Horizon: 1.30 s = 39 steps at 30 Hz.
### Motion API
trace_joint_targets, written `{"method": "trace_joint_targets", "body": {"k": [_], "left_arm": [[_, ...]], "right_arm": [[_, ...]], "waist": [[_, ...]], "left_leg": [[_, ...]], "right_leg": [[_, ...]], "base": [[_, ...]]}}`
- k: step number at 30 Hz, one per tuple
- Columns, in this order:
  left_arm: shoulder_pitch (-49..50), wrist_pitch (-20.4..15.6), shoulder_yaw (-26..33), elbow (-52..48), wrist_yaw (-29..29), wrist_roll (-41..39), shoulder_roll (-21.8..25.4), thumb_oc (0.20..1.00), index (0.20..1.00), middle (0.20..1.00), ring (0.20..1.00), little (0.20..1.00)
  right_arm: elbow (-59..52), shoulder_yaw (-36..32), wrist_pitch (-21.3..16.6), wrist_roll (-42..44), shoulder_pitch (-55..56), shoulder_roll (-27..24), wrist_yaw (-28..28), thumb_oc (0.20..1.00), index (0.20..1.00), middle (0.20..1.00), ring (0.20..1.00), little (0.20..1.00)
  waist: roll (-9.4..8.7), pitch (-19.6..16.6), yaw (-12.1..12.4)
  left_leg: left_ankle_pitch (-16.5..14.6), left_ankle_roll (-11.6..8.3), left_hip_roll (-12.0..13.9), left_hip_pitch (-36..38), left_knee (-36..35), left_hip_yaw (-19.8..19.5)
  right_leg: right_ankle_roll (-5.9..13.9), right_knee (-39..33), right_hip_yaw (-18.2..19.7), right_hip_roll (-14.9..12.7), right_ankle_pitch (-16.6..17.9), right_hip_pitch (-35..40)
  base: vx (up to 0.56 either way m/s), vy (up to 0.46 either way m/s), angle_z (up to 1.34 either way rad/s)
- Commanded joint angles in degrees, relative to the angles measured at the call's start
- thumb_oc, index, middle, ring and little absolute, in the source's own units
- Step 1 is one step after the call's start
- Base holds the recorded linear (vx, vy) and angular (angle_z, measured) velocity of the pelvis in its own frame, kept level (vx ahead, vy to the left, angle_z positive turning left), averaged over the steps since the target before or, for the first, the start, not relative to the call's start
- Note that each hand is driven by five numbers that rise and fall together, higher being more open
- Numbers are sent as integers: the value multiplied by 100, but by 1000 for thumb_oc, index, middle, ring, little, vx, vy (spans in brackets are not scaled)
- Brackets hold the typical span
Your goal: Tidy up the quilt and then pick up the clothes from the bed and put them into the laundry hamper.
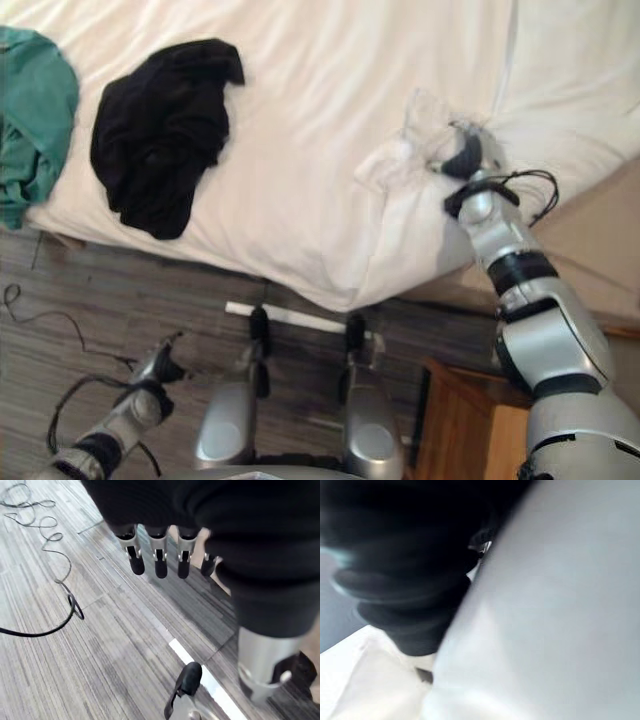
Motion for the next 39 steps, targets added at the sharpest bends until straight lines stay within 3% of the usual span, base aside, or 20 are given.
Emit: {"method": "trace_joint_targets", "body": {"k": [1,4,6,7,8,13,16,21,24,28,29,30,34,35,36,39], "left_arm": [[314,155,112,342,115,28,-79,1000,1000,1000,1000,1000],[334,273,281,537,39,114,-235,1000,1000,1000,1000,1000],[331,287,335,569,2,156,-242,1000,1000,1000,1000,1000],[344,293,382,600,-42,211,-258,1000,1000,1000,1000,1000],[385,316,398,621,-129,279,-338,1000,1000,1000,1000,1000],[423,380,552,687,-298,306,-463,1000,1000,1000,1000,1000],[442,377,690,655,-393,282,-418,1000,1000,1000,1000,1000],[635,312,931,315,-536,224,-280,1000,1000,1000,1000,1000],[804,288,926,378,-599,381,-355,1000,1000,1000,1000,1000],[875,273,833,461,-580,452,-431,1000,1000,1000,1000,1000],[832,280,676,513,-543,471,-497,1000,1000,1000,1000,1000],[785,286,640,543,-531,468,-505,1000,1000,1000,1000,1000],[497,301,378,534,-422,346,-507,1000,1000,1000,1000,1000],[492,300,390,536,-422,346,-508,1000,1000,1000,1000,1000],[338,300,326,450,-281,175,-455,1000,1000,1000,1000,1000],[96,326,426,399,-152,-81,-359,1000,1000,1000,1000,1000]], "right_arm": [[-454,-238,62,413,1372,-71,-13,200,200,200,200,200],[-1637,-1224,-95,502,3189,-12,73,200,200,200,200,200],[-1791,-1466,-107,457,3659,-29,137,200,200,200,200,200],[-1846,-1662,-133,445,4035,-15,171,545,545,545,545,545],[-1952,-2109,-147,523,4704,139,227,1000,1000,1000,1000,1000],[-1844,-2962,-42,534,5637,476,106,1000,1000,1000,1000,1000],[-2125,-3598,32,435,6155,370,38,1000,1000,1000,1000,1000],[-3495,-5253,212,23,7135,144,-352,1000,1000,1000,1000,1000],[-4456,-5661,149,-546,6933,17,-780,1000,1000,1000,1000,1000],[-4966,-5450,-12,-601,6383,76,-1048,1000,1000,1000,1000,1000],[-4878,-4906,-84,-354,5929,149,-1008,1000,1000,1000,1000,1000],[-4647,-4536,-103,-257,5605,109,-984,200,200,200,200,200],[-3427,-3435,35,48,4555,124,-1031,200,200,200,200,200],[-3406,-3418,26,51,4530,120,-1035,200,200,200,200,200],[-2640,-3119,162,79,4312,272,-1155,200,200,200,200,200],[-1854,-2965,171,311,4216,556,-1231,200,200,200,200,200]], "waist": [[-237,-262,-114],[-329,-499,-342],[-352,-624,-396],[-387,-736,-488],[-447,-920,-603],[-531,-1379,-908],[-536,-1519,-1065],[-492,-1656,-1250],[-454,-1661,-1214],[-431,-1647,-1094],[-417,-1606,-977],[-431,-1538,-959],[-447,-1030,-747],[-448,-1033,-759],[-443,-774,-664],[-435,-668,-668]], "left_leg": [[-1026,-207,170,144,785,104],[-1135,-215,212,593,564,218],[-1111,-213,227,716,443,251],[-1127,-208,229,844,344,284],[-1123,-198,222,1175,93,375],[-1056,-196,220,1675,-420,621],[-1028,-189,203,1854,-588,734],[-1090,-172,159,2009,-682,782],[-1178,-146,135,2021,-602,747],[-1172,-153,156,2005,-588,723],[-1157,-166,169,1964,-574,696],[-1157,-173,181,1900,-522,673],[-1209,-187,198,1384,56,509],[-1219,-187,199,1361,78,504],[-1283,-203,208,1046,468,408],[-1407,-213,222,688,883,333]], "right_leg": [[268,650,236,-285,-768,-362],[289,490,243,-246,-781,-22],[303,368,241,-238,-730,74],[322,252,264,-225,-710,194],[368,-13,319,-211,-635,452],[495,-492,505,-235,-408,790],[563,-594,567,-272,-338,895],[638,-624,622,-330,-333,971],[623,-640,671,-342,-358,983],[586,-678,654,-341,-388,1012],[569,-683,637,-342,-402,1008],[556,-658,627,-340,-415,975],[493,-200,634,-335,-498,578],[493,-184,634,-336,-505,560],[461,130,634,-348,-559,325],[448,522,604,-366,-663,33]], "base": [[52,76,-1],[120,53,-5],[132,19,-10],[175,47,-30],[216,65,-28],[122,75,-21],[64,73,-22],[64,74,-9],[51,30,-14],[7,-27,-15],[-56,-55,7],[-105,-68,5],[-193,-49,21],[-237,-44,27],[-171,-36,25],[-101,-22,20]]}}
